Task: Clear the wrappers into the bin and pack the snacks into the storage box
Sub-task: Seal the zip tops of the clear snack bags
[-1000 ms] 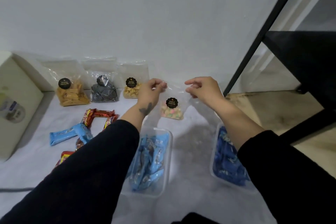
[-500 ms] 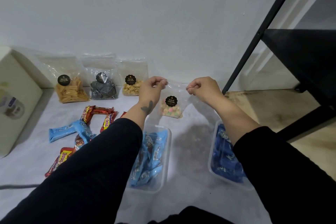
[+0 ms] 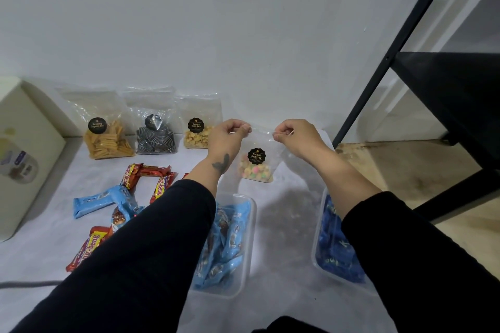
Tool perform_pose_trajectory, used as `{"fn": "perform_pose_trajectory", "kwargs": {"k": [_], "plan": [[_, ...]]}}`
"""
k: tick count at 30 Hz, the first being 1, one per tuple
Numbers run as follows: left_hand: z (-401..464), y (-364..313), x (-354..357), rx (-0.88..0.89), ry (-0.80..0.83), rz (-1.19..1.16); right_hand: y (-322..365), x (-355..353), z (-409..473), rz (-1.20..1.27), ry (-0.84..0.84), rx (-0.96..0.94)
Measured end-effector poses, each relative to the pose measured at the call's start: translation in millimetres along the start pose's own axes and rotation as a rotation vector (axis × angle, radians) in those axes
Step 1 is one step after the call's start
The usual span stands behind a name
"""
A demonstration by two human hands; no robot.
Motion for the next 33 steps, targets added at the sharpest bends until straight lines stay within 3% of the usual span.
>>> {"fn": "perform_pose_trajectory", "kwargs": {"k": [6,11,19,29,33], "plan": [[1,0,-1,0.005,-0.011,-0.012,7,2,4,0.015,-0.042,-0.030],[-2,-1,11,-0.019,0.086,-0.004,-1,2,8,0.017,-0.075,0.016],[3,-1,6,-0.002,0.059,0.039,10,8,10,0.014,0.002,-0.051],[-1,-4,11,0.025,0.103,0.101,9,20,15,-0.006,-0.041,-0.024],[2,-7,7,0.055,0.044,0.167,16,20,14,0.029,-0.034,-0.051]]}}
Point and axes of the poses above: each hand's wrist, its own z-axis towards the middle knuckle, its own x-axis out of the palm, y = z × x, the point moved 9 cm from there along z, towards the middle knuckle, and after that the axes turned 9 degrees about -x, right-handed, at the moved point
